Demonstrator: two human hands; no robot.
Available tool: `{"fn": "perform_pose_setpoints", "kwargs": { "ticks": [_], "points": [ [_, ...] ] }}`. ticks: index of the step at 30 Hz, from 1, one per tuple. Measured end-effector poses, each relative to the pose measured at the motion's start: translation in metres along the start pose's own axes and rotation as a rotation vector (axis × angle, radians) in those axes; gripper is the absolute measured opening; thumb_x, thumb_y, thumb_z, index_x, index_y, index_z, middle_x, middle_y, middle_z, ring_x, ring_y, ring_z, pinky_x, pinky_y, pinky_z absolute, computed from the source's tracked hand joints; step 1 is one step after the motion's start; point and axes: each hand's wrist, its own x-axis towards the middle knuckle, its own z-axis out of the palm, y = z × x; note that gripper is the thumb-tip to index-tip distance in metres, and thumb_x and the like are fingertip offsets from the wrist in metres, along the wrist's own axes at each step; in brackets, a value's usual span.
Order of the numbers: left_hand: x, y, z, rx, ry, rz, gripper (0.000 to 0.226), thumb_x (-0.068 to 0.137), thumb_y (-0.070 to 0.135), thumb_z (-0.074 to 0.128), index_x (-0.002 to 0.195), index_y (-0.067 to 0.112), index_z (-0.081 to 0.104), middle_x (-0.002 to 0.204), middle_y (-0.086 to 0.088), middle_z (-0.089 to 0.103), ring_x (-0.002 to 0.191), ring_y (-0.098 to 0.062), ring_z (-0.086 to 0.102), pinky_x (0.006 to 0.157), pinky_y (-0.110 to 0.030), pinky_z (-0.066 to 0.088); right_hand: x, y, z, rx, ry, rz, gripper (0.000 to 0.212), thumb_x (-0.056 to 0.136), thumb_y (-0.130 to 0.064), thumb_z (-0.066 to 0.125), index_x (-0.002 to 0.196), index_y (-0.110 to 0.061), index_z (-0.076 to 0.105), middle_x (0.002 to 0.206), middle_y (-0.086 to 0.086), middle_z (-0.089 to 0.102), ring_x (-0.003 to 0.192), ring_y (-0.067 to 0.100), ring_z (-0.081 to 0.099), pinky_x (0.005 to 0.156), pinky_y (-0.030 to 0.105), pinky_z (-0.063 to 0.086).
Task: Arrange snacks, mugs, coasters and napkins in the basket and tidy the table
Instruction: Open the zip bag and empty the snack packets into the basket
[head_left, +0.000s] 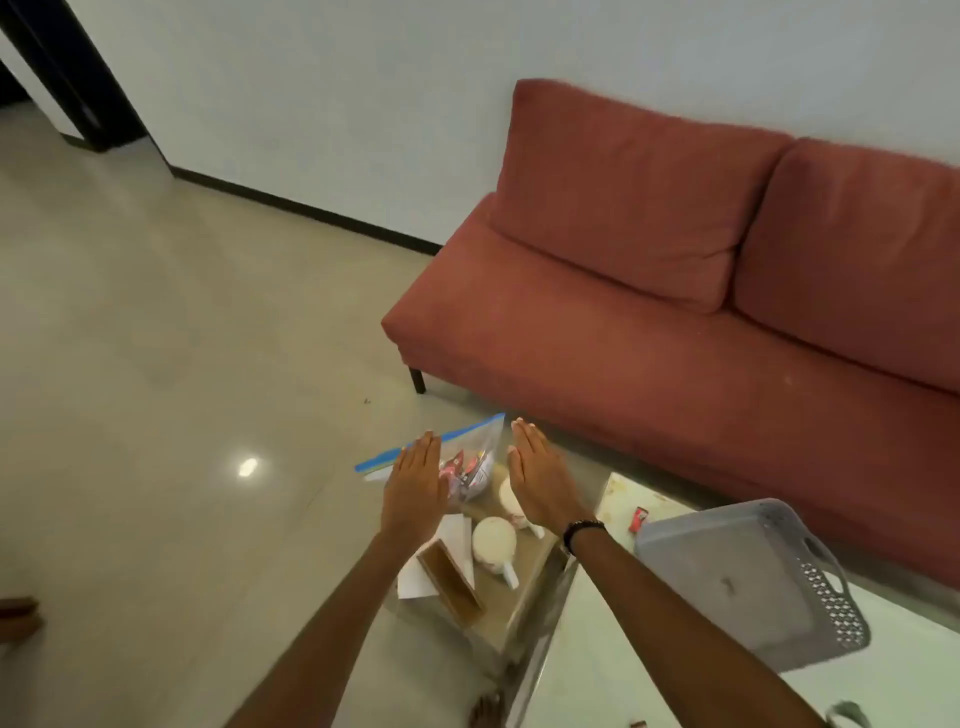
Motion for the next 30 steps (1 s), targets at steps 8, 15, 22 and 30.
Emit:
{"fn": "perform_pose_setpoints", "kwargs": {
  "ticks": [8,15,22,30],
  "points": [
    [0.048,-0.046,0.026,-0.13,-0.061,-0.149,0.05,0.09,0.012,0.051,0.138,0.007,0.038,0.142,-0.011,0.047,0.133,-0.026,0.041,0.112,-0.038,0.03,0.087,0.004,0.045,-0.123,-0.072,-0.004,0.062,0.086,0.001,0.042,0.145,-0.005,0.024,0.154,0.01,0.025,0.144,0.023,0.02,0.119,0.034,0.018],
    [0.07,-0.057,0.038,-0.099,-0.018,-0.187,0.016,0.087,0.005,0.053,0.09,0.003,0.068,0.075,-0.014,0.069,0.065,-0.031,0.059,0.061,-0.04,0.049,0.132,0.016,0.051,-0.327,-0.054,-0.12,0.026,0.058,0.004,0.075,0.069,-0.02,0.073,0.065,0.0,0.069,0.064,0.024,0.061,0.058,0.024,0.037],
    [0.094,-0.061,0.0,-0.185,0.136,-0.128,0.012,0.083,0.003,0.059,0.083,0.004,0.071,0.07,-0.011,0.07,0.062,-0.027,0.06,0.06,-0.037,0.049,0.13,0.001,0.009,-0.148,-0.049,-0.109,0.019,0.089,-0.015,0.054,0.095,-0.018,0.072,0.094,0.003,0.07,0.091,0.024,0.058,0.066,0.033,0.042],
    [0.128,-0.02,-0.087,-0.096,0.089,0.133,0.013,0.082,0.014,0.057,0.081,0.007,0.069,0.076,-0.01,0.069,0.073,-0.032,0.062,0.067,-0.035,0.038,0.084,-0.007,-0.078,0.132,-0.008,-0.146,0.013,0.085,-0.018,0.065,0.09,-0.011,0.074,0.083,0.008,0.071,0.074,0.023,0.062,0.068,0.037,0.051]
  ]
}}
